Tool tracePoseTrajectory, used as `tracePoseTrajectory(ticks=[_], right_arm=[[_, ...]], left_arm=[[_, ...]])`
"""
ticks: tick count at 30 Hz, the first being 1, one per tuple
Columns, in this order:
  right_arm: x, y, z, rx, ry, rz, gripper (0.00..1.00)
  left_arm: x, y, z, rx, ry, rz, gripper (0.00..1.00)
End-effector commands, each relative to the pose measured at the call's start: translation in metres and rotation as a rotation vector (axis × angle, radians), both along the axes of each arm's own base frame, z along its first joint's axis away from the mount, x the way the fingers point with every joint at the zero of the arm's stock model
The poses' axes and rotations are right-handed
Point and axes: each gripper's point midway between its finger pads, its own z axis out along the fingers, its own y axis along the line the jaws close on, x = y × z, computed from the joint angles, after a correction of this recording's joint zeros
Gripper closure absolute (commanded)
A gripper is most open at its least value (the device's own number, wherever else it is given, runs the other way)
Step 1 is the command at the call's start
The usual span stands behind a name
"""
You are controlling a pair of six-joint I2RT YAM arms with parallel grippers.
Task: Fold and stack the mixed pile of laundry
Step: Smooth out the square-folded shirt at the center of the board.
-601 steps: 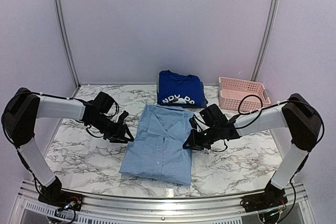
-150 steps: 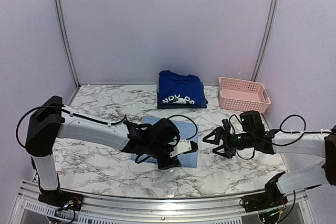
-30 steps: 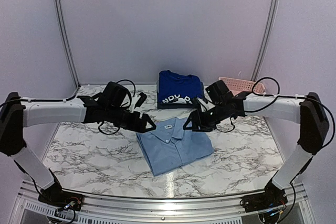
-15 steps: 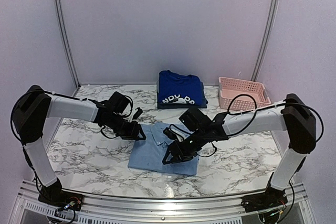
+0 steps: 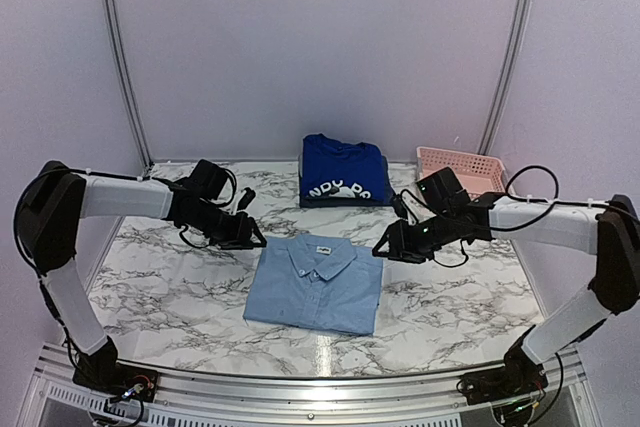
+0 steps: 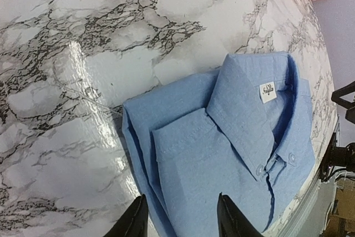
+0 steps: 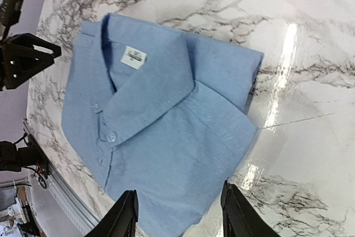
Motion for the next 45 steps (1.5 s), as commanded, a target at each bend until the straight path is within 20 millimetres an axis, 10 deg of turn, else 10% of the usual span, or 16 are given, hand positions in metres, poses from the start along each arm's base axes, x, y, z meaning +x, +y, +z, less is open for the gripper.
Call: tracePoseTrajectory(ticks=[1,16,26,33,45], right_arm=[[0.008,-0.002,-0.028,-0.069,0.030,0.002,0.53],[0.029,0.004,-0.056,-0.159,0.063,0.016,0.51],[0.033,0.013,-0.049,-0.124,0.057,0.035,0.86],[0.034,0.014,-0.052,-0.129,0.066,0.045,0.99],[0.036,0.016,-0.048,-0.121,0.049,0.050,1.00]], left_arm=[[0.010,-0.005,-0.007,0.014,0.012,-0.004,0.55],[0.025,-0.015,-0.015,0.011,0.013,-0.023,0.65],[0.024,-0.022,-0.015,-0.015,0.021,-0.062,0.79],[0.031,-0.012,-0.024,0.050,0.010,-0.020,0.70],[0.032,-0.011,-0.027,0.062,0.011,-0.022,0.70]])
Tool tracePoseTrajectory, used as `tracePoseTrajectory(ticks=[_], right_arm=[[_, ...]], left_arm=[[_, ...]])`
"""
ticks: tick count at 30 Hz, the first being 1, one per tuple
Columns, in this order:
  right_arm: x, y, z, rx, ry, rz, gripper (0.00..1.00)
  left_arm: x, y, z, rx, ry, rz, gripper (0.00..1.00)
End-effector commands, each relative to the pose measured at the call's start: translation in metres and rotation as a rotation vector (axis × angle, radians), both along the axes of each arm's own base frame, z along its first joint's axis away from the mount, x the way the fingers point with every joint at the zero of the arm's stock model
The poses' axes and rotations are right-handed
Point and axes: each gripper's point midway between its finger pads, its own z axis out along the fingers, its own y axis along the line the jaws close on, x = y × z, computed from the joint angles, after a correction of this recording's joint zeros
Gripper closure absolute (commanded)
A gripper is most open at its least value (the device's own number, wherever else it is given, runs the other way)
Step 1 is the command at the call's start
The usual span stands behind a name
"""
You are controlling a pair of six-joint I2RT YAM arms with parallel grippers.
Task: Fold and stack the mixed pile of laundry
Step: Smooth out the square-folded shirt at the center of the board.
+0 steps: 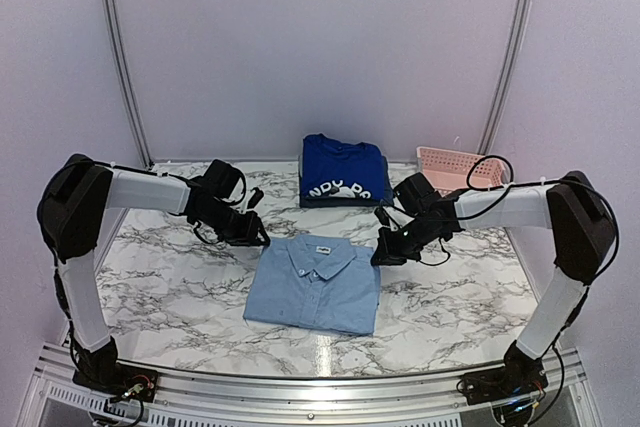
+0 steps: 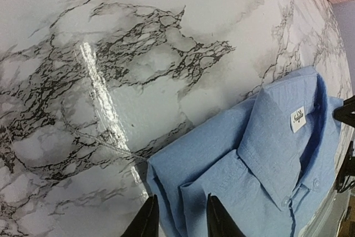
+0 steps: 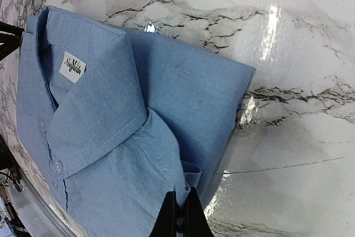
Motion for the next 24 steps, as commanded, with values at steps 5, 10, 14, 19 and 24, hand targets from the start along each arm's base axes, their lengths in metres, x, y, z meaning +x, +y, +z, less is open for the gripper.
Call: tracePoseTrajectory(ticks=[5,10,14,19,24], right_arm=[[0.015,0.010,0.017,0.028,-0.051,0.019,1.00],[0.017,0.012,0.019,0.028,-0.058,0.023,1.00],[0.018,0.013,0.018,0.031,-0.055,0.022,1.00],[0.019,0.014,0.022,0.040,-0.057,0.021,1.00],[0.023,0.019,0.053,0.089,-0.125,0.029,1.00]], left_arm=[[-0.002,-0.008,0.003,-0.034,0.023,-0.047,0.80],[-0.004,-0.011,-0.001,-0.048,0.047,-0.053,0.75],[-0.004,-0.012,-0.002,-0.050,0.049,-0.056,0.78],[-0.003,-0.010,0.007,-0.049,0.023,-0.059,1.00],[0.001,0.005,0.033,-0.061,-0.031,-0.018,1.00]])
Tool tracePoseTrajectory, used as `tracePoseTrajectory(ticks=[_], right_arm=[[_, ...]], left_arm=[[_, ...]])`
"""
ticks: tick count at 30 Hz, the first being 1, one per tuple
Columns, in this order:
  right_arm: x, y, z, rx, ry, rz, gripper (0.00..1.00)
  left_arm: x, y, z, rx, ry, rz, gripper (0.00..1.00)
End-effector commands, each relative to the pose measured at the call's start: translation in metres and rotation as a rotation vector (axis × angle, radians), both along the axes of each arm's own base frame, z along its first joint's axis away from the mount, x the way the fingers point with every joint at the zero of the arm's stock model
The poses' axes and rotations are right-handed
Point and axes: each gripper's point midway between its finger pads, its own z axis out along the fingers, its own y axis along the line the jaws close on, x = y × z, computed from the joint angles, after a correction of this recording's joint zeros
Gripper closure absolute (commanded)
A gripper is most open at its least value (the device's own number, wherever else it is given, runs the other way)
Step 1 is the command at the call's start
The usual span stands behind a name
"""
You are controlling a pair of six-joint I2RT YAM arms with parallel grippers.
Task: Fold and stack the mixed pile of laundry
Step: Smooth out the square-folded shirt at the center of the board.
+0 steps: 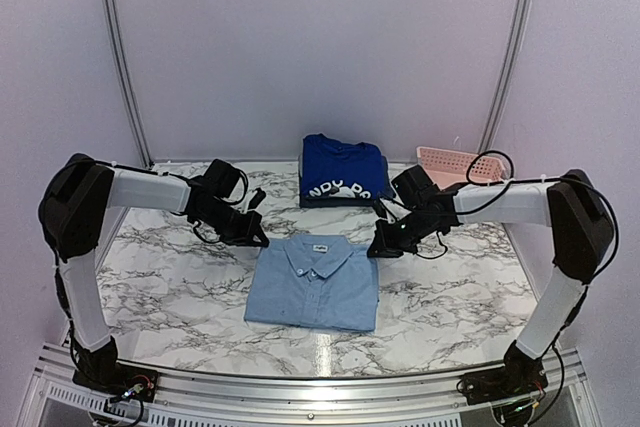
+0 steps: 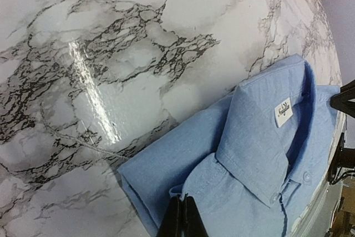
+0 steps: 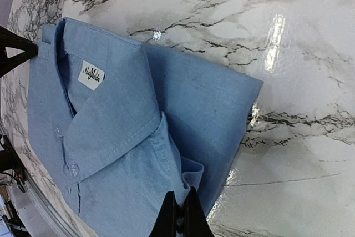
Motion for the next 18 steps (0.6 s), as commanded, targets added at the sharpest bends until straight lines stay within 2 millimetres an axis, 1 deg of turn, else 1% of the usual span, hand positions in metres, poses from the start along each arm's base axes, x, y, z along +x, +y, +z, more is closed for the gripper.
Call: tracePoseTrajectory(ticks=[1,3,5,9,12,15,16,17,18], right_arm=[[0.014,0.011,0.046,0.076,-0.107,0.013,1.00],[0.016,0.013,0.050,0.082,-0.120,0.022,1.00],[0.020,0.015,0.044,0.072,-0.116,0.034,1.00],[0.029,0.022,0.026,0.054,-0.101,0.052,1.00],[0.038,0.020,0.009,0.030,-0.093,0.030,1.00],[0.046,0.017,-0.006,0.007,-0.082,0.002,1.00],[0.050,0.016,-0.007,-0.001,-0.085,-0.010,0.95],[0.053,0.015,-0.007,-0.007,-0.088,-0.019,0.86],[0.055,0.014,-0.003,-0.011,-0.092,-0.027,0.75]], left_arm=[[0.006,0.016,0.035,-0.018,-0.066,0.037,1.00],[0.009,0.023,0.037,-0.024,-0.070,0.060,1.00],[0.013,0.028,0.034,-0.030,-0.067,0.082,1.00],[0.020,0.029,0.022,-0.039,-0.054,0.111,1.00],[0.027,0.029,0.008,-0.030,-0.035,0.138,1.00],[0.035,0.032,-0.001,-0.005,-0.034,0.166,1.00],[0.038,0.032,-0.002,0.001,-0.036,0.174,0.96],[0.039,0.034,-0.001,0.000,-0.035,0.184,0.87],[0.039,0.036,0.002,0.000,-0.037,0.195,0.74]])
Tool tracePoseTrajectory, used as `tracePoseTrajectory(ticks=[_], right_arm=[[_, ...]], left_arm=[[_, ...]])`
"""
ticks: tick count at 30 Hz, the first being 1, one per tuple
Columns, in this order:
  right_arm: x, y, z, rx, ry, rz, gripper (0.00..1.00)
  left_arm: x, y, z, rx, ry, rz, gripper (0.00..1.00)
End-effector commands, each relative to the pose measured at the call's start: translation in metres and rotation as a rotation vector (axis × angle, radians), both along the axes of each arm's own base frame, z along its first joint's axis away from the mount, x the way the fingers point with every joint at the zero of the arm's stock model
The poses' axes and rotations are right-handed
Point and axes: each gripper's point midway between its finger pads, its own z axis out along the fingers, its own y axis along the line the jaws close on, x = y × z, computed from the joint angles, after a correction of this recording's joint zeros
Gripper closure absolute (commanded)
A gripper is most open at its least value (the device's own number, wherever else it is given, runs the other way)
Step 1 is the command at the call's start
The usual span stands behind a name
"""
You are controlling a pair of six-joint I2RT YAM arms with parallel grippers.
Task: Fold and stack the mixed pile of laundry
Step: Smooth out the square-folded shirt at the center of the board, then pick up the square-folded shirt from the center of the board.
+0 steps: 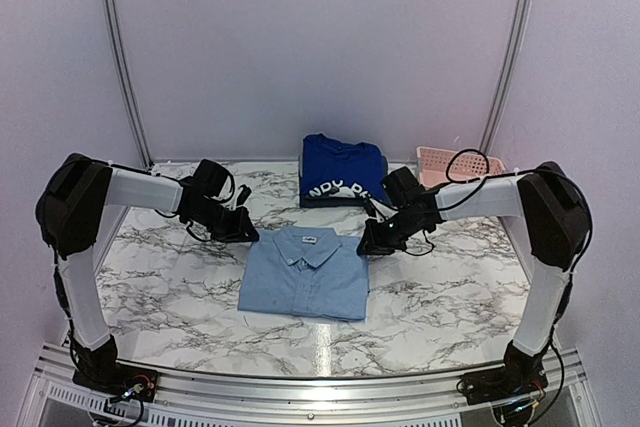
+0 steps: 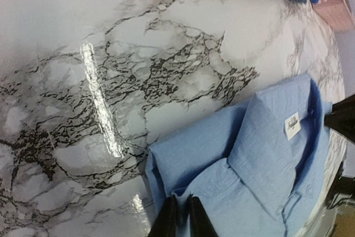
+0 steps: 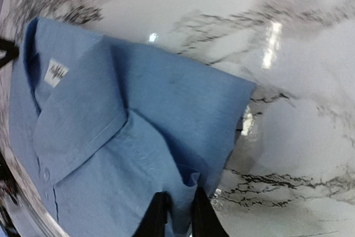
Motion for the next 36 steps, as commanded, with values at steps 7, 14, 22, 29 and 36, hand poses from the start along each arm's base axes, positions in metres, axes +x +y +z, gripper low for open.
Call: tracePoseTrajectory(ticks=[7,14,22,29,36], right_arm=[[-0.010,-0.015,0.041,0.090,-0.039,-0.126,0.39],[-0.047,0.001,0.008,0.229,0.095,-0.143,0.40],[-0.053,0.025,-0.034,0.150,0.162,-0.116,0.46],[-0.045,0.027,-0.049,0.074,0.176,-0.137,0.70],[-0.023,0.032,-0.007,0.096,0.043,-0.132,1.00]], left_arm=[[-0.018,0.027,0.021,0.018,-0.033,0.083,0.29],[-0.056,0.026,-0.006,-0.017,0.080,0.046,0.29],[-0.066,0.009,-0.026,-0.024,0.138,0.007,0.39],[-0.065,-0.002,-0.040,-0.003,0.156,0.034,0.79],[-0.049,-0.013,0.002,-0.029,0.027,0.038,1.00]])
